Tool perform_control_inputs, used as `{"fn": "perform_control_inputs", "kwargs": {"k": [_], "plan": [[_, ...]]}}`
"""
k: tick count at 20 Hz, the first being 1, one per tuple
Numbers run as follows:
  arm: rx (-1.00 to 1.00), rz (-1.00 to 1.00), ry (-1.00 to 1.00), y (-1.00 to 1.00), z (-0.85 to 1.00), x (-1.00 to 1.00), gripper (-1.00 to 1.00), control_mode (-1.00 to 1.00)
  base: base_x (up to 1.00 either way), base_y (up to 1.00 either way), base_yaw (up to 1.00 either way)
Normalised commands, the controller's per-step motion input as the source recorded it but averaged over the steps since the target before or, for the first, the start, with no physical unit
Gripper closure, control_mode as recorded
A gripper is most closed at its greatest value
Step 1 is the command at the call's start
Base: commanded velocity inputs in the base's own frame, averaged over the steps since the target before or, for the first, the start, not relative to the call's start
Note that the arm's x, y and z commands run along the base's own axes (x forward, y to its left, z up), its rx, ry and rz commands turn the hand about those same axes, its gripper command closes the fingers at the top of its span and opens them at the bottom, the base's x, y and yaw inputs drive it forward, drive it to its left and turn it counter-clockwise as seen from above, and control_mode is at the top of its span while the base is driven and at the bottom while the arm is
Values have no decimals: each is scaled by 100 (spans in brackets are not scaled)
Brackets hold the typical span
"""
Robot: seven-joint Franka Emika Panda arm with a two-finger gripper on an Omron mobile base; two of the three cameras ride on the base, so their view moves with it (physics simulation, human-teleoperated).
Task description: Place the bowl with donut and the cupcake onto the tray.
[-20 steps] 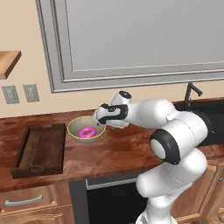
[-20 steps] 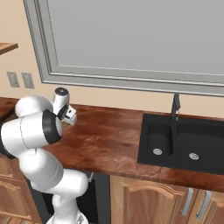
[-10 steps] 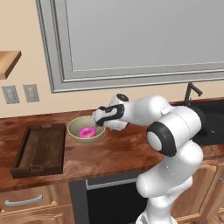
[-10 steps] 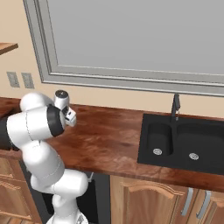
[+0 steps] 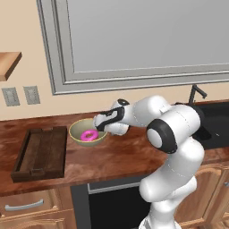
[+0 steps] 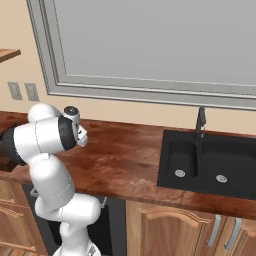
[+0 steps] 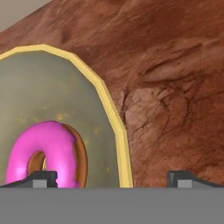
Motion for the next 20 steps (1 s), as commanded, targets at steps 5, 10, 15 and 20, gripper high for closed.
{"fn": "perform_control_inputs", "kwargs": {"k": [5, 10, 15, 20], "plan": [[0, 0, 0, 1, -3, 0, 100, -100, 0, 0, 0], [0, 0, 0, 0, 0, 0, 100, -100, 0, 0, 0], [2, 0, 2, -3, 0, 0, 100, -100, 0, 0, 0], [4, 0, 0, 0, 22, 1, 100, -100, 0, 0, 0]]}}
